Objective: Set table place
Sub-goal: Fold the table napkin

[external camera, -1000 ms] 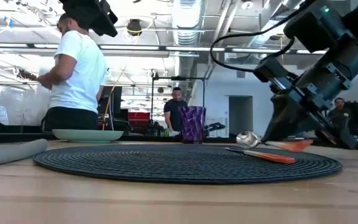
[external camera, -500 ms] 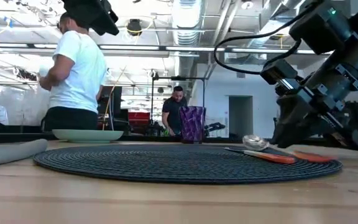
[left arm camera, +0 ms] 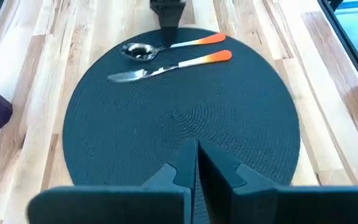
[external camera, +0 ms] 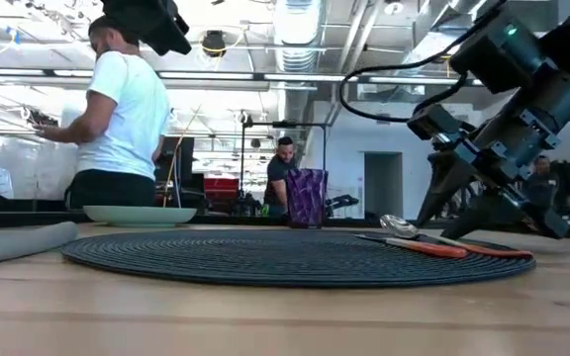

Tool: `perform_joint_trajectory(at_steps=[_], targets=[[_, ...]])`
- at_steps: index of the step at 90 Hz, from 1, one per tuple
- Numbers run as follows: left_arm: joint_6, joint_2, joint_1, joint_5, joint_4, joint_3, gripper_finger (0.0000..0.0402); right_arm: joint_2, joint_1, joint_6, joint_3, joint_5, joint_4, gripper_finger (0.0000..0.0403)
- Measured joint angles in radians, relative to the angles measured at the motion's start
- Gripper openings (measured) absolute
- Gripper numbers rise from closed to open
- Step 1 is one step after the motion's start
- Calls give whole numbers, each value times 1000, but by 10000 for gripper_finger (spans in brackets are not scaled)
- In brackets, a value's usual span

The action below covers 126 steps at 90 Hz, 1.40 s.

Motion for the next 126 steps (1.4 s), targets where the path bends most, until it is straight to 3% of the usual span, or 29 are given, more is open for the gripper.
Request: perform_joint_trajectory(at_steps=[22, 33, 44, 56, 74, 87, 96, 109, 117, 126], targets=[[-18, 2, 0, 1, 71, 0, 0, -160, -30, -72, 0, 4, 52, 128], [-83, 17, -7, 3, 108, -36, 0, -256, -14, -48, 1, 35, -173, 119], [-150, 44, -32, 6, 229, -122, 0, -330, -14, 12, -3, 50, -465, 82], [-187, 84, -65, 7, 409, -194, 0, -394, -13, -49, -1, 51, -492, 13], [-222, 167, -71, 14, 597, -234, 0, -409, -21, -60, -1, 49, -508, 2], [-253, 255, -64, 69, 743, -269, 0, -369, -20, -70, -1, -4, -499, 0], [-368, 283, -61, 195, 760, -286, 0, -352, -2, -81, -1, -23, -480, 0], [-460, 240, -162, 319, 754, -301, 0, -357, 15, -101, -1, -25, -489, 0], [-509, 188, -252, 275, 744, -302, 0, -370, 17, -121, 0, -25, -484, 0], [-626, 152, -355, 108, 658, -302, 0, -384, 17, -159, 0, -28, -484, 0]])
